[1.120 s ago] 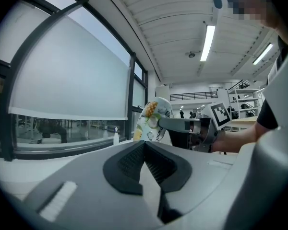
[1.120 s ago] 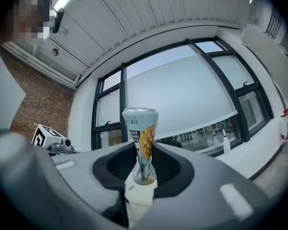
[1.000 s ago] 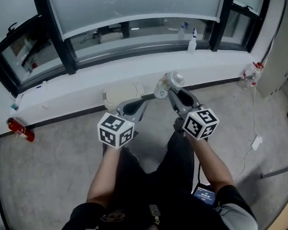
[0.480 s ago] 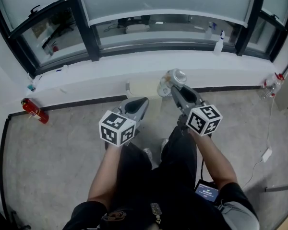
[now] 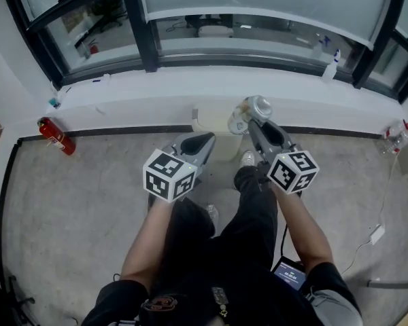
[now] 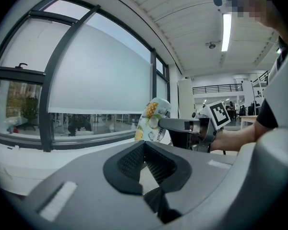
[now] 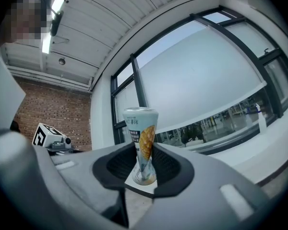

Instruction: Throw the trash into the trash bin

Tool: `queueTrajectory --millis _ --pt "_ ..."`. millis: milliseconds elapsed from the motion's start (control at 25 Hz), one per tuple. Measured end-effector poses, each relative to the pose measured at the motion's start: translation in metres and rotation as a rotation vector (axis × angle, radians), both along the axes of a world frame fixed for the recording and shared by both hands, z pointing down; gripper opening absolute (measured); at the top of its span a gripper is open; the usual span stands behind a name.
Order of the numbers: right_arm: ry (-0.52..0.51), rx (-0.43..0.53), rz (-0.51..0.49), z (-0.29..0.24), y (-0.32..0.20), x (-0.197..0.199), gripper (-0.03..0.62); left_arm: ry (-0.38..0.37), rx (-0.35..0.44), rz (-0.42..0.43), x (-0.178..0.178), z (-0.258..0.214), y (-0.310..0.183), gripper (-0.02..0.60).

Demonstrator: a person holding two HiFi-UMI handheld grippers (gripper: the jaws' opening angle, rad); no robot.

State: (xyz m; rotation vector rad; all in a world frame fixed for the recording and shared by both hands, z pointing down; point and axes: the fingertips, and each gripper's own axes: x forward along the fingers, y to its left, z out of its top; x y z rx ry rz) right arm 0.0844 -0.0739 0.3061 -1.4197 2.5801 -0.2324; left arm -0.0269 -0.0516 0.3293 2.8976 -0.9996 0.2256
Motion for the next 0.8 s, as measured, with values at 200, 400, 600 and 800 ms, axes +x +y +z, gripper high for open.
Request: queueTrajectory --millis 200,400,600,800 --pt "-0.026 0.006 -0.008 0.005 -0.016 -0.001 0.098 -0.022 0.010 -0.048 -0.006 0.004 -0.018 0.007" --pt "-0.005 0.004 -0.022 0.007 -0.031 -0.006 0.098 -0.046 0.006 -0.067 -0.008 0.009 -0.034 0.007" --pt "0.040 -0.005 -0.016 0.017 -0.057 -0.007 0.098 -0.038 -0.019 -0.072 -0.007 0.020 -0.064 0.008" --pt "0.079 -0.009 -0.024 0.025 -0.097 -0.003 0.098 -0.046 -0.026 -0.062 -0.004 0.024 -0.110 0.006"
